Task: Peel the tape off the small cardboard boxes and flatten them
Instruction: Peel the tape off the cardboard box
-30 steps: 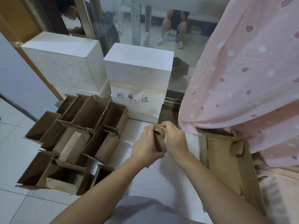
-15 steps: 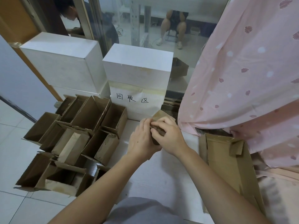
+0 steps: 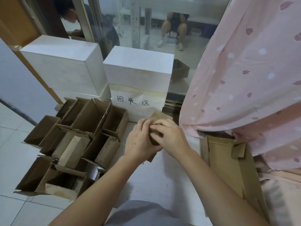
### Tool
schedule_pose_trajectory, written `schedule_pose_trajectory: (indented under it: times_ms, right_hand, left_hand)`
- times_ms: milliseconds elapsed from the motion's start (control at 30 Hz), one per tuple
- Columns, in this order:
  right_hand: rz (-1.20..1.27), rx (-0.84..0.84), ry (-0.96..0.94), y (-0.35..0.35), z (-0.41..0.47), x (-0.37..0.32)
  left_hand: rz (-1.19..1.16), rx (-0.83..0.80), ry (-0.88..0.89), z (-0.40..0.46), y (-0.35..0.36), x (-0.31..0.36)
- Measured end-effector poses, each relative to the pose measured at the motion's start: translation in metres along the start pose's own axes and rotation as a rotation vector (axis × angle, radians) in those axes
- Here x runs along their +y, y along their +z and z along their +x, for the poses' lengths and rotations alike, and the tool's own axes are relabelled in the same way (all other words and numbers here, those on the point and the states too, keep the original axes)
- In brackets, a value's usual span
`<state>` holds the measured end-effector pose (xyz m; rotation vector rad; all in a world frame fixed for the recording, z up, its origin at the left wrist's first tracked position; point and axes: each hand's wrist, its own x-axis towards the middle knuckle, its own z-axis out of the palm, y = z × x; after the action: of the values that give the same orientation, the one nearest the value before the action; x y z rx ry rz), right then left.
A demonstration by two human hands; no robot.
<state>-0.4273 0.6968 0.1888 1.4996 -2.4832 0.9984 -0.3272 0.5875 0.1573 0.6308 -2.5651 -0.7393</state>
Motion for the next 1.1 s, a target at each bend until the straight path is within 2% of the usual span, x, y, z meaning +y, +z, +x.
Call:
schedule_pose_trajectory:
  times_ms: [100,200,367,600,733,867,1000,1100]
  right_hand:
    - [-0.029,0.077,-0.013,-0.001,0.001,0.000]
    - [-0.020,0.094,0.051,0.004,0.000,-0.002]
    - [0.087,0.047,0.180,0.008,0.004,-0.001]
    - [0.219,0.137,0.242,0.002,0.009,0.005]
    - [0.077,0.015,0.142,0.002,0.016,0.013]
    - [0.070,-0.154,0.073,0.002,0.021,0.018]
    - [0.146,-0.321,0.166,-0.005,0.019,0.013]
    - [0.225,-0.303,0.281,-0.006,0.018,0.011]
  left_hand:
    - [-0.025,-0.013,-0.032,0.000,-0.001,0.003]
    - [-0.040,-0.042,-0.075,0.002,-0.003,0.004]
    - [-0.040,-0.077,-0.125,0.006,-0.006,0.007]
    - [-0.074,-0.112,-0.114,0.006,-0.006,-0.002]
    - [-0.072,-0.153,-0.069,0.004,-0.004,-0.006]
    - [-0.079,-0.161,-0.057,0.002,-0.001,-0.009]
    - [-0.088,-0.187,-0.059,0.001,0.001,-0.013]
    - [-0.084,-0.221,-0.058,0.000,0.003,-0.015]
